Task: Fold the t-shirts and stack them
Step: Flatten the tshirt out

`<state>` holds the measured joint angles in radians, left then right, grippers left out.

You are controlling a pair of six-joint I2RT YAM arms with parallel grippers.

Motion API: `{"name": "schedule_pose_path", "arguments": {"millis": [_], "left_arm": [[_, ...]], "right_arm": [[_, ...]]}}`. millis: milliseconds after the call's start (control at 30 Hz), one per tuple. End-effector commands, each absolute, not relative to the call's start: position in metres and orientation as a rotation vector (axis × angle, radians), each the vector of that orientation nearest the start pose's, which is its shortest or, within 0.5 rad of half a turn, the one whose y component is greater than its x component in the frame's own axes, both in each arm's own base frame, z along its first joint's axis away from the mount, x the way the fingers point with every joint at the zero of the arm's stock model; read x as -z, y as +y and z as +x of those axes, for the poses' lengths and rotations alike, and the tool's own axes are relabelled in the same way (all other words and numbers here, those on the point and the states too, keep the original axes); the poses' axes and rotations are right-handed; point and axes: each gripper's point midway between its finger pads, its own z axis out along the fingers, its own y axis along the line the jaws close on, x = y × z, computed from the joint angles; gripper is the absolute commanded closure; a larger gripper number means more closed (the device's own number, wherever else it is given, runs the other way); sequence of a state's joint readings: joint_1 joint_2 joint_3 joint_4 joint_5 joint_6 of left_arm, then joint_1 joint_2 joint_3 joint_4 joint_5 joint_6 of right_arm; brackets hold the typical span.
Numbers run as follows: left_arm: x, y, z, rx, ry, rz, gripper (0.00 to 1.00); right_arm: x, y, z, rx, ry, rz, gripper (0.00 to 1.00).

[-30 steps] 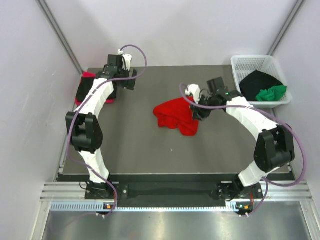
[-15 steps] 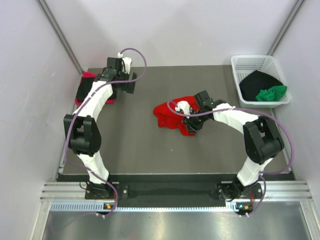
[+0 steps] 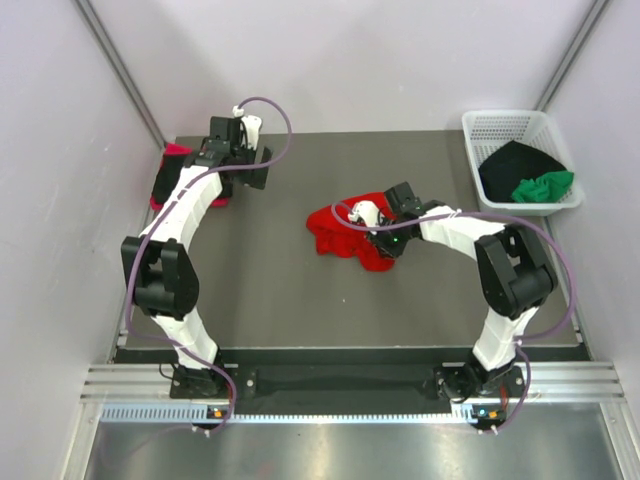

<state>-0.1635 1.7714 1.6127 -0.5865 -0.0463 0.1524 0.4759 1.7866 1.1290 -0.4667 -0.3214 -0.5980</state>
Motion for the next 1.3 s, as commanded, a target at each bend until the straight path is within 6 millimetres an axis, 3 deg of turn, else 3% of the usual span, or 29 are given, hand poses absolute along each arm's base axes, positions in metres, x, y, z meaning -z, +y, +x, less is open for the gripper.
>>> {"name": "schedule_pose_path", "arguments": {"millis": [0,100,133,167,200,300,333,400,433,533,600,667,700,733,767,833,933,1000,1033,1167,1233,1267], "left_arm": [[-0.22,-0.061,0.476,-0.06,2.222,0.336,0.03],[-0.222,-0.062,0.478,-0.062,2.215,0.342,0.03],[-0.221,-0.062,0.479,-0.057,2.216,0.345,0.03],[-0.22,-0.063,0.478,-0.054,2.218,0.349,0.03],[-0.217,-0.065,0.479,-0.042,2.225,0.356,0.03],[-0.212,-0.068,0.481,-0.028,2.232,0.362,0.03],[-0.212,-0.068,0.482,-0.026,2.233,0.363,0.04],[-0.213,-0.07,0.486,-0.025,2.227,0.355,0.04],[-0.214,-0.07,0.488,-0.026,2.224,0.352,0.04],[-0.216,-0.071,0.493,-0.018,2.218,0.343,0.04],[-0.221,-0.075,0.495,0.006,2.207,0.34,0.04],[-0.221,-0.081,0.494,0.031,2.205,0.346,0.04],[-0.22,-0.084,0.494,0.052,2.207,0.355,0.04],[-0.218,-0.089,0.491,0.086,2.213,0.373,0.05],[-0.214,-0.094,0.488,0.112,2.223,0.394,0.06],[-0.204,-0.108,0.479,0.201,2.249,0.441,0.09],[-0.189,-0.133,0.462,0.319,2.277,0.541,0.16],[-0.173,-0.15,0.444,0.375,2.314,0.611,0.18],[-0.163,-0.153,0.436,0.386,2.34,0.635,0.19],[-0.135,-0.173,0.4,0.446,2.422,0.765,0.23],[-0.112,-0.169,0.378,0.48,2.52,0.749,0.25],[-0.111,-0.168,0.371,0.49,2.525,0.748,0.26]], "right_arm": [[-0.058,0.214,0.354,-0.297,2.149,-1.382,0.89],[-0.111,0.214,0.366,-0.213,2.023,-1.352,0.95],[-0.156,0.218,0.371,-0.178,1.913,-1.334,0.96],[-0.182,0.22,0.373,-0.158,1.854,-1.322,0.96],[-0.235,0.225,0.373,-0.128,1.73,-1.308,0.98],[-0.316,0.233,0.368,-0.07,1.531,-1.289,1.0],[-0.363,0.237,0.361,-0.03,1.401,-1.282,1.0],[-0.404,0.243,0.353,0.018,1.26,-1.293,1.0],[-0.434,0.244,0.349,0.041,1.184,-1.266,1.0],[-0.468,0.244,0.345,0.101,1.087,-1.238,1.0],[-0.467,0.238,0.349,0.143,1.1,-1.226,1.0],[-0.432,0.23,0.359,0.194,1.169,-1.259,1.0],[-0.415,0.216,0.368,0.244,1.229,-1.254,1.0],[-0.379,0.207,0.375,0.256,1.298,-1.276,1.0],[-0.361,0.196,0.381,0.268,1.351,-1.266,1.0],[-0.314,0.162,0.399,0.283,1.499,-1.221,1.0],[-0.268,0.118,0.42,0.315,1.679,-1.159,1.0],[-0.25,0.095,0.429,0.319,1.775,-1.102,1.0],[-0.251,0.091,0.431,0.315,1.789,-1.082,1.0],[-0.249,0.085,0.433,0.286,1.827,-1.049,1.0],[-0.25,0.087,0.432,0.275,1.827,-1.042,1.0],[-0.249,0.087,0.432,0.269,1.83,-1.042,1.0]]}}
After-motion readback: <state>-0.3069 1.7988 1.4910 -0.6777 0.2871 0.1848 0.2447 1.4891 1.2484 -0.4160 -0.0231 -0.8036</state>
